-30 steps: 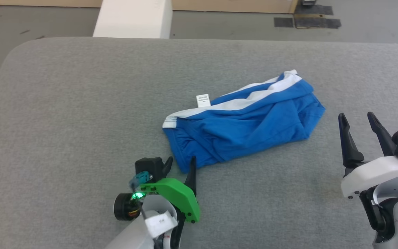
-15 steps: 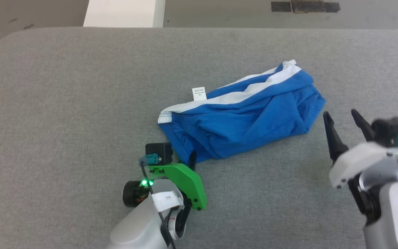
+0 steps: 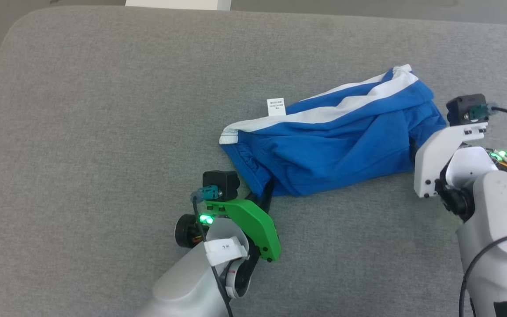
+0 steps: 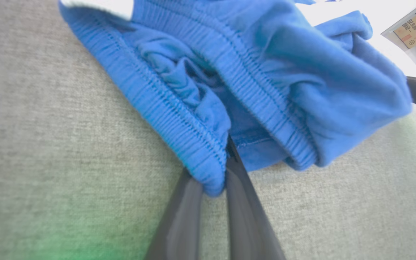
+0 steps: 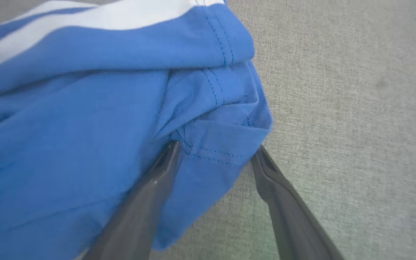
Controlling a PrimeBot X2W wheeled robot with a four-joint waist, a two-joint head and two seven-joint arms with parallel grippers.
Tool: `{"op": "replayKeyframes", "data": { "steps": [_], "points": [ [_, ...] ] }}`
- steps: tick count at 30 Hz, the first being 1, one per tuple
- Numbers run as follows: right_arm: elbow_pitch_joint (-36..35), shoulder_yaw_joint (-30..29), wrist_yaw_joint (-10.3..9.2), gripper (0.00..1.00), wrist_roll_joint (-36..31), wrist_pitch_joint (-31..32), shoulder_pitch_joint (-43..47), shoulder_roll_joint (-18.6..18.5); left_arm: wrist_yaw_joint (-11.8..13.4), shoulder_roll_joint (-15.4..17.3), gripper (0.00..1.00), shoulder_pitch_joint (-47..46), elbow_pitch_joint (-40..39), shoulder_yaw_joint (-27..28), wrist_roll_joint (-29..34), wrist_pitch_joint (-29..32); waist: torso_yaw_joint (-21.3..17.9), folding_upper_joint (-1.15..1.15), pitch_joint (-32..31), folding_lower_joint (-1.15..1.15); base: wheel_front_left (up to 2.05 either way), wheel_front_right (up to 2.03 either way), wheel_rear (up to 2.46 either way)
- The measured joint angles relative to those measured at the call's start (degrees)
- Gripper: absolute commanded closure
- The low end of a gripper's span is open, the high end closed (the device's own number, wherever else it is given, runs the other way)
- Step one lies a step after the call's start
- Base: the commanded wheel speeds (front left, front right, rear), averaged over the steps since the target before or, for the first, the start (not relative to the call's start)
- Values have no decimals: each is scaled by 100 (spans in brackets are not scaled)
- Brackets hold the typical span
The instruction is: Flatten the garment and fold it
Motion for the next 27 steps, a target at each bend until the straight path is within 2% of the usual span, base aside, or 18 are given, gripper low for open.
{"op": "replayKeyframes", "data": {
  "steps": [2, 3, 4, 5, 6, 11, 15, 21, 27],
  "points": [
    [82, 9, 0, 0, -49, 223, -120, -23, -23, -12, 100, -12, 2, -13, 0, -43, 29, 0, 32, 0, 0, 0, 0],
    [118, 2, 0, 26, -48, 363, -175, -31, -34, -14, 100, -18, 2, -19, 0, -44, 38, 0, 46, 0, 0, 0, 0],
    [130, 9, 0, 58, -48, 472, -214, -41, -46, -15, 100, -26, 4, -23, 0, -45, 42, 0, 53, 0, 0, 0, 0],
    [125, 15, 0, 75, -45, 565, -242, -51, -49, -14, 100, -34, 9, -32, 1, -59, 42, 0, 55, 0, 0, 0, 0],
    [115, 29, 0, 98, -34, 603, -250, -57, -54, -13, 100, -37, 19, -44, 2, -86, 39, 0, 52, 0, 0, 0, 0],
    [-77, 67, 0, 100, 138, 331, -12, -79, -98, 35, 100, -39, 92, -93, 47, -162, 9, 0, -53, 1, 0, 0, 0],
    [-652, 68, 0, 100, 349, -16, 728, -55, -107, 212, 100, -1, 47, -225, 211, -166, -31, 0, -236, 1, 0, 0, 0],
    [-1913, 93, 0, 100, 612, -200, 2093, 133, -88, 880, 100, 328, -375, -374, 297, 66, -180, 0, -565, 1, 0, 0, 0],
    [-2561, -26, 0, 100, 855, -278, 2997, 242, 85, 1475, 100, 699, -1020, -467, 320, 472, -410, 0, -790, 0, 0, 0, 0]
  ]
}}
